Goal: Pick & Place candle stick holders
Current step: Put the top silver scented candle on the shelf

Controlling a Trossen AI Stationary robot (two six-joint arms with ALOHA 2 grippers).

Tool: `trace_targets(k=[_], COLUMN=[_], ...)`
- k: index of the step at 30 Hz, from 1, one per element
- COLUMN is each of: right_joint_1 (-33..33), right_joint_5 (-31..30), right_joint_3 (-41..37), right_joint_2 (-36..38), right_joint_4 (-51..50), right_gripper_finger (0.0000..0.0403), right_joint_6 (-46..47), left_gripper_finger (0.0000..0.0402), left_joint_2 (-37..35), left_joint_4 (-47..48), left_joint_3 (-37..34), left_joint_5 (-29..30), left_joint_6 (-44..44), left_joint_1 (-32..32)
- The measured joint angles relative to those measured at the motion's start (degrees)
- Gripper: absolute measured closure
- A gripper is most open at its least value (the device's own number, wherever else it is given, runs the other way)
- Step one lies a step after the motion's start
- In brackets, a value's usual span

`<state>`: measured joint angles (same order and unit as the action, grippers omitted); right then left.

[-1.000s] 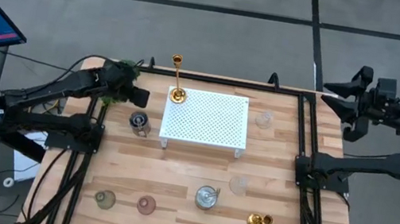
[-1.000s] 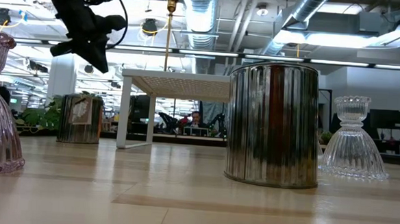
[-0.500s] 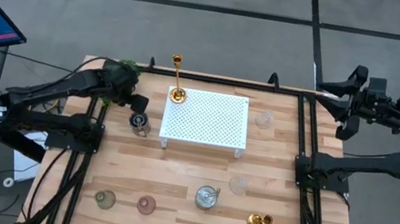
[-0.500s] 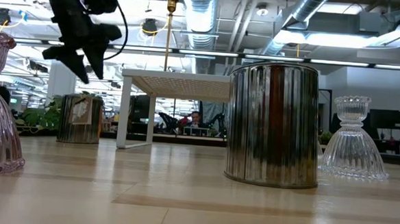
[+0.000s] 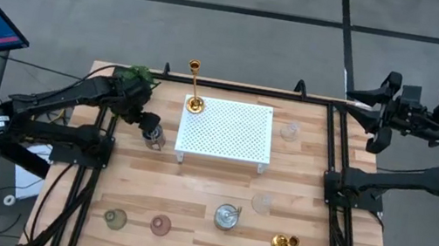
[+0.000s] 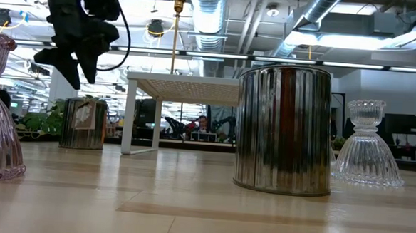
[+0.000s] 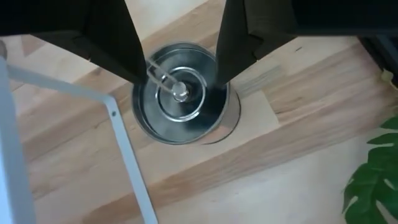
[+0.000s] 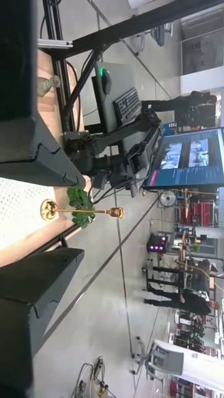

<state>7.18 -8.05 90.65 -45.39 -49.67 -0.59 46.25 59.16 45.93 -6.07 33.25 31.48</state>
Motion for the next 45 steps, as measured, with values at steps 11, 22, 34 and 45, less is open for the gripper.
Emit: trace_targets(k=[11,22,34,45], right_joint_1=[0.0,0.0,0.0,0.0], right_joint_5=[0.0,0.1,0.3,0.2], right_joint_3=[0.0,0.0,0.0,0.0], right_joint_2=[0.0,0.0,0.0,0.0], right_joint_4=[0.0,0.0,0.0,0.0], right_gripper_finger=[0.0242,0.0242,0.0242,0.0242], right_joint_6=[-1.1,-1.1,-2.6,-2.9], left_gripper_finger=[0.021,0.0211,0.0211,0.0257], left_joint_2=[7.2,8.1,9.0,9.4], left_joint_4=[0.0,0.2,0.2,-3.6], left_joint_3=[0.0,0.0,0.0,-3.8], left_joint_5=[3.1,0.4,-1.8,-1.6], left_joint_6=[-8.8,-14.3,-19.2,-20.6], left_joint_1=[0.5,4.5,6.2,6.3])
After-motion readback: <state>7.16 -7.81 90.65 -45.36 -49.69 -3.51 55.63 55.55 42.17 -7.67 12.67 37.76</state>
